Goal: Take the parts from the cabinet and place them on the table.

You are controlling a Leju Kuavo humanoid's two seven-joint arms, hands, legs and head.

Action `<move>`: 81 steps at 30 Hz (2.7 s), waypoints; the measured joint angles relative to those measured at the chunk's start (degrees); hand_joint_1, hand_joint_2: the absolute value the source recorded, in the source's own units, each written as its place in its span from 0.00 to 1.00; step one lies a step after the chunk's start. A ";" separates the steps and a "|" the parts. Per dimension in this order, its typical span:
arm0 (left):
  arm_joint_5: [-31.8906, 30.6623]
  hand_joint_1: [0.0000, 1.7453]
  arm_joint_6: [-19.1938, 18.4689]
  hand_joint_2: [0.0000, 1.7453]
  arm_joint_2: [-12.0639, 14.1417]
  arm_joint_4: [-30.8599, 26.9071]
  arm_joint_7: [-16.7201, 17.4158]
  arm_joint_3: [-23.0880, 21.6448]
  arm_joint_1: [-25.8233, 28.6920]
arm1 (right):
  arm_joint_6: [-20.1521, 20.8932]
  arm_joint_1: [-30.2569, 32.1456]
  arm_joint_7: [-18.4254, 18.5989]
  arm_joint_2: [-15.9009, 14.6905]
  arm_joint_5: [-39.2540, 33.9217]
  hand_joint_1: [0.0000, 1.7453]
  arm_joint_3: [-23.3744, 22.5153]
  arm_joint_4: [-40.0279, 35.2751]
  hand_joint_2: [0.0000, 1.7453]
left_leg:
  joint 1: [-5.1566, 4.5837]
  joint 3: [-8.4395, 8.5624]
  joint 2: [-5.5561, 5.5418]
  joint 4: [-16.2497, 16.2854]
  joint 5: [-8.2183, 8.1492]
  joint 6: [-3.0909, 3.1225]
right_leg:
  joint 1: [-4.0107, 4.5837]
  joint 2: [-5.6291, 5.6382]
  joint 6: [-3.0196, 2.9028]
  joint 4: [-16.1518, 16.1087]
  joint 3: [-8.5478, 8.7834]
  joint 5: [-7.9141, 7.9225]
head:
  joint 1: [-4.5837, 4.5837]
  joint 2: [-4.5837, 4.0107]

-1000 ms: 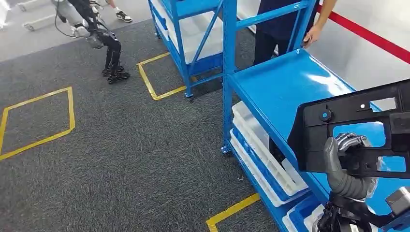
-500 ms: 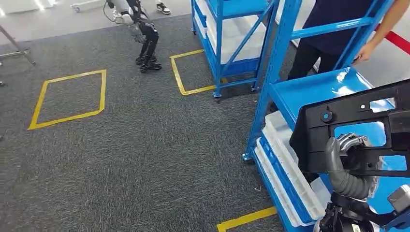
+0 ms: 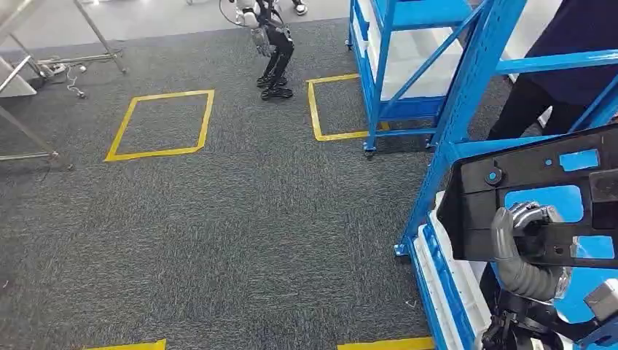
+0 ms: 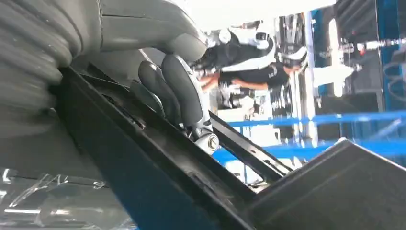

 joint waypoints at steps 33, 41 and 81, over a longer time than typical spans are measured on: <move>-0.04 0.00 -0.57 1.00 -0.04 0.13 0.13 -0.68 0.07 | -0.17 0.90 -0.22 0.02 -0.18 1.00 -0.33 0.39 1.00 | -1.35 6.56 3.92 -13.09 6.61 1.58 | -0.34 -0.95 0.54 -0.96 1.84 -0.42 | -0.13 0.00; 0.00 0.00 -1.07 1.00 -0.02 0.13 0.42 -1.09 0.03 | -0.18 0.83 -0.35 0.00 -0.15 1.00 -0.37 0.46 1.00 | -1.13 9.39 1.77 -17.80 6.44 2.87 | -0.05 2.17 1.60 5.80 -0.50 -5.09 | -0.11 0.00; 0.28 0.00 -1.49 1.00 -0.57 0.17 1.07 -1.25 0.08 | -0.61 3.01 -1.31 0.07 -0.94 1.00 -2.29 1.22 1.00 | -0.32 10.19 -5.12 -16.01 5.08 1.81 | -1.80 7.47 4.66 0.94 -0.08 0.86 | -0.07 0.00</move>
